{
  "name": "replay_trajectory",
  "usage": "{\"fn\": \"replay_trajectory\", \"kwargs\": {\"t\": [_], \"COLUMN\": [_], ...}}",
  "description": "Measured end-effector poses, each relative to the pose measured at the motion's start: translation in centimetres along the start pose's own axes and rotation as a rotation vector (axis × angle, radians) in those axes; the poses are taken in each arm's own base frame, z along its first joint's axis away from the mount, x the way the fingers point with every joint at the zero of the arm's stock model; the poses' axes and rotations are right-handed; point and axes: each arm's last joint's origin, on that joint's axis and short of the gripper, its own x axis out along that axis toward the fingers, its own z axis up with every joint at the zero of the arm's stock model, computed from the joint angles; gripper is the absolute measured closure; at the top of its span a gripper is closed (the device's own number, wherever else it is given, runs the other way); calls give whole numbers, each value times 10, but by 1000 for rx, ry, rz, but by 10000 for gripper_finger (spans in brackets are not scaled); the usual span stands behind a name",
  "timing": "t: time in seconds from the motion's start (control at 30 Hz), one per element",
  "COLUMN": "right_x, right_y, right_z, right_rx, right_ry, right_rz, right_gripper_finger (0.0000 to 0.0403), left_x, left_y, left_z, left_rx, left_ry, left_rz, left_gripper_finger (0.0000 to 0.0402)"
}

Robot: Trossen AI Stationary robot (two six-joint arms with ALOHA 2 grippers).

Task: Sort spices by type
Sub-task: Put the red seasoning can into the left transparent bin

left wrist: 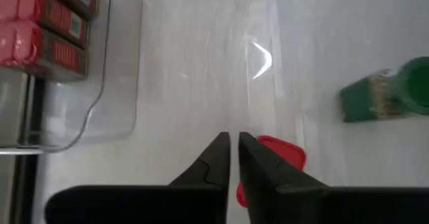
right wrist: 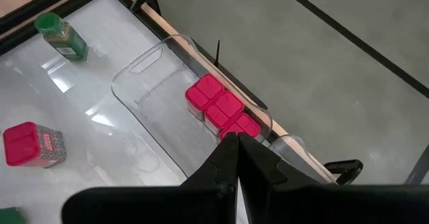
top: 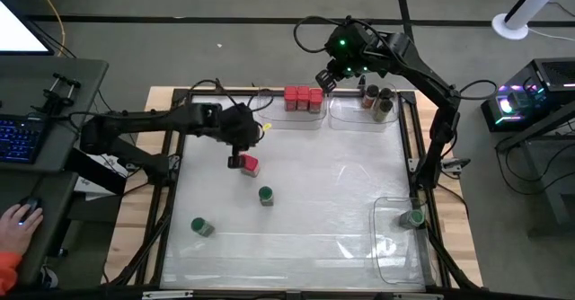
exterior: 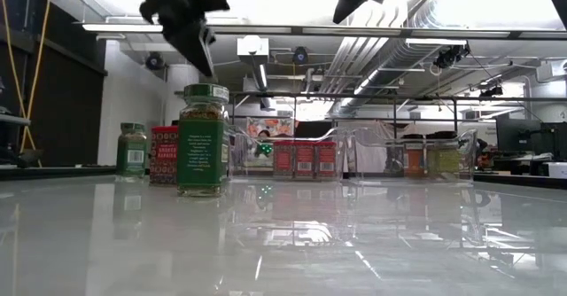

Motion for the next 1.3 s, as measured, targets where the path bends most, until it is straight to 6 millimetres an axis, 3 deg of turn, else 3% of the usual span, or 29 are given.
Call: {"fn": "replay_trajectory", "kwargs": {"t": [0.2,0.43,0.6,0.8,1.17,1.3], "right_x": [0,0,0,0,0,0], "right_y": [0,0,0,0,0,0], "right_z": [-1,-2,-2,-2,-2,-1], "right_rx": [5,16,10,10,17,20], "right_ry": [10,22,22,22,21,9], "right_rz": [-1,2,2,2,2,1], "right_gripper_finger": [402,402,402,402,402,402], "left_x": [-19,-17,-14,11,44,53], "left_y": [1,-7,-22,-33,-29,-30], "left_z": [8,5,2,-12,-36,-36], "left_rx": [50,-12,48,156,146,179], "left_ry": [16,79,107,135,194,201], "left_rz": [7,-110,-159,-153,-101,-108], "left_gripper_finger": [292,174,125,108,108,108]}}
